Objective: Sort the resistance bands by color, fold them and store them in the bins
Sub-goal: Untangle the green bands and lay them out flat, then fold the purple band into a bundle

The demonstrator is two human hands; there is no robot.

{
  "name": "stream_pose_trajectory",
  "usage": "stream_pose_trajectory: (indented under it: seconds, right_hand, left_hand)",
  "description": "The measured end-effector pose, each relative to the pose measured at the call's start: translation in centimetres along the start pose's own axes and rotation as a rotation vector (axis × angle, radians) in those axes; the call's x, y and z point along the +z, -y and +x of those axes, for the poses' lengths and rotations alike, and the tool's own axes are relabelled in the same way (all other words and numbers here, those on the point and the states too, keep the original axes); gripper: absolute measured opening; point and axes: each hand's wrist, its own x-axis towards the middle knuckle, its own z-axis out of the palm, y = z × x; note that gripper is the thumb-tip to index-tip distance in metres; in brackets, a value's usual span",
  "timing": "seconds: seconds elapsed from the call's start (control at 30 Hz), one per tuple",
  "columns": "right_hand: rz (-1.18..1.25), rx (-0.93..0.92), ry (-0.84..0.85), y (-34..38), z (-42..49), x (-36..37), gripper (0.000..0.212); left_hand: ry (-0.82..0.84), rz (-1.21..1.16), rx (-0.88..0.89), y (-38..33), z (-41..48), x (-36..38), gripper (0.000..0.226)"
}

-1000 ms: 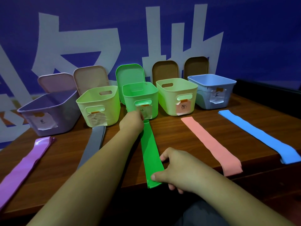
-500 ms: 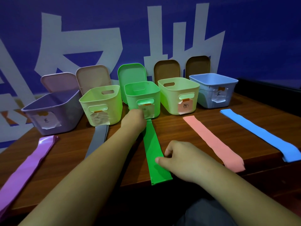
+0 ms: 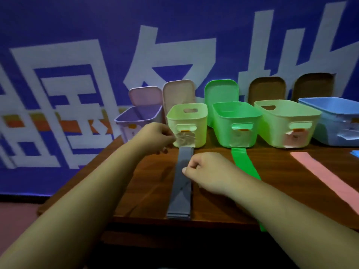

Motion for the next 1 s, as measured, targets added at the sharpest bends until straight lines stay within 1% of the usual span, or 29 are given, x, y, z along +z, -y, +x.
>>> stream_pose_trajectory:
  seconds: [0.1,0.17,0.27,0.3,0.33,0.4,0.5,0.6,0.67,0.77,0.83,0.87,0.93,1.0]
  right_hand:
    - [0.062,-0.043,0.039,2.7,3.3,2.2,0.030]
    - [0.100,-0.052,0.058,4.2,5.4,3.7,0.026]
    - [0.079,-0.080,0.068,5.9,8.5,5.8,0.020]
    - [0.062,-0.084,0.067,6.3,9.6,6.5,0.018]
    - [0.054,-0.078,0.073,6.8,10.6,7.2,0.016]
    - [0.052,-0.053,0.081,7.5,12.9,8.7,0.015]
    - [0.033,-0.041,0.069,8.2,16.0,10.4,0.019]
    - [-0.079,-0.117,0.088,8.8,18.8,11.5,0.038]
    - [-0.165,-0.158,0.113,9.1,20.3,12.0,0.047]
    - [-0.219,-0.177,0.141,9.0,21.9,12.9,0.051]
    - [-0.223,-0.169,0.141,8.8,22.3,13.6,0.048]
    - [-0.201,-0.153,0.128,8.7,22.4,13.9,0.042]
    - [-0.088,-0.101,0.080,8.4,22.7,14.4,0.029]
    - [0.037,-0.089,0.041,8.2,23.0,14.7,0.020]
  left_hand:
    - [-0.060,0.009,-0.099,5.2,-1.1,-3.6,0.013]
    - [-0.079,-0.033,-0.179,8.7,-1.6,-5.3,0.014]
    - [-0.136,-0.105,-0.292,13.4,-1.8,-6.4,0.012]
    - [-0.142,-0.097,-0.328,14.7,-1.6,-6.5,0.010]
    - [-0.126,-0.074,-0.361,15.7,-1.3,-6.4,0.008]
    - [-0.067,-0.028,-0.400,17.3,-0.6,-5.9,0.014]
    - [-0.017,0.003,-0.343,19.2,0.0,-5.0,0.023]
    - [-0.023,0.090,-0.234,20.7,0.5,-4.0,0.033]
    - [-0.048,0.124,-0.199,21.2,0.9,-3.7,0.033]
    - [-0.063,0.098,-0.164,21.4,1.0,-3.8,0.026]
    - [-0.068,0.068,-0.158,21.5,0.8,-4.0,0.023]
    - [-0.071,0.052,-0.158,21.5,0.8,-4.1,0.020]
    - [-0.077,-0.017,-0.155,21.5,0.6,-4.2,0.016]
    - [-0.080,-0.118,-0.140,21.1,0.5,-4.3,0.019]
